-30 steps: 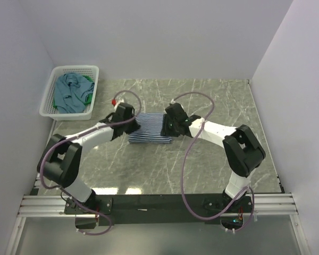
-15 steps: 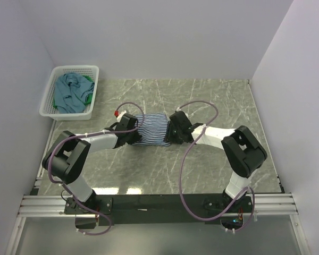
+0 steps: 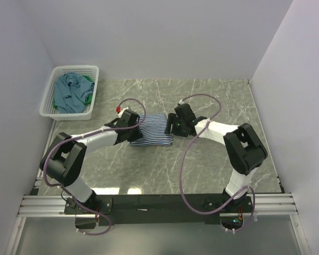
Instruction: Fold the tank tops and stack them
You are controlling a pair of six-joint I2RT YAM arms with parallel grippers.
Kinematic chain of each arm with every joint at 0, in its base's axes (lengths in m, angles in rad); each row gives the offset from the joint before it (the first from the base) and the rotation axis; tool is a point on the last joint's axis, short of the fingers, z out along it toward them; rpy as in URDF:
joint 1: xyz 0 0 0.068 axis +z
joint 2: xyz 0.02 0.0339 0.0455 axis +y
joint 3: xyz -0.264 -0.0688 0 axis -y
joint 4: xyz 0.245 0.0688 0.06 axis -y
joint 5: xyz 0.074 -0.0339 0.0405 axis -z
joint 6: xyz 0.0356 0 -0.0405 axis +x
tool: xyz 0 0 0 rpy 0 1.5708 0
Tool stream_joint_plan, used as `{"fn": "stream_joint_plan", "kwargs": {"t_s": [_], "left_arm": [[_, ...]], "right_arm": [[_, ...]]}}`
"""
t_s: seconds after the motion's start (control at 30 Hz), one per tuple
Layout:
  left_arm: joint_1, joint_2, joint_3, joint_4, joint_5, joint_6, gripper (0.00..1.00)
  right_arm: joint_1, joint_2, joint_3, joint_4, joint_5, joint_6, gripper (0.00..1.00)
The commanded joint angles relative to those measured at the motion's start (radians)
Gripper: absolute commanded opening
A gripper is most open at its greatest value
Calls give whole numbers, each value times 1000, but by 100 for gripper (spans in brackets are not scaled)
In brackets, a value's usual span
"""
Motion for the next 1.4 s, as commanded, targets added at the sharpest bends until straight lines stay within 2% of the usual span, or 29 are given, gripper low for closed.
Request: {"fn": "stream_joint_plan", "kwargs": {"t_s": [0.0,0.17,0.27,0.3,0.33,0.47,0.53,0.57,0.6,0.63,0.83,0.93,1.17,1.27,1.37], "left_arm": [[-3,-75,64,-75,-28,41,34],[20,-113,86,-116,-44,51,36],[43,-128,81,-124,-35,59,36],[47,-132,81,-124,-27,61,36],[55,-133,78,-124,-25,62,36],[69,-130,80,-133,-22,68,37],[69,-132,69,-121,-9,67,39],[69,-133,60,-110,-2,64,39],[69,-135,43,-103,8,58,40],[69,-135,35,-94,10,53,40],[57,-150,-18,-18,80,22,40],[0,-129,-2,-9,67,5,40],[-40,-32,18,78,107,-33,41],[-72,35,64,114,125,-21,47],[-104,109,110,143,165,-25,49]], "right_arm": [[-2,63,64,38,-41,-35,72],[2,116,108,15,-25,-17,68],[7,131,116,7,-19,-14,58],[13,133,119,6,-19,-15,45],[18,136,121,0,-18,-17,40],[38,137,128,-35,18,-25,34],[39,122,119,-61,48,-26,25],[38,114,107,-68,57,-26,17],[39,96,101,-84,83,-29,3],[36,85,95,-92,94,-32,1],[24,-24,23,-190,201,-51,0],[-5,-99,-37,-241,257,-60,0],[-143,-255,-186,-348,291,-66,0],[-231,-314,-235,-379,288,-54,0],[-297,-349,-249,-388,234,-37,0]]}}
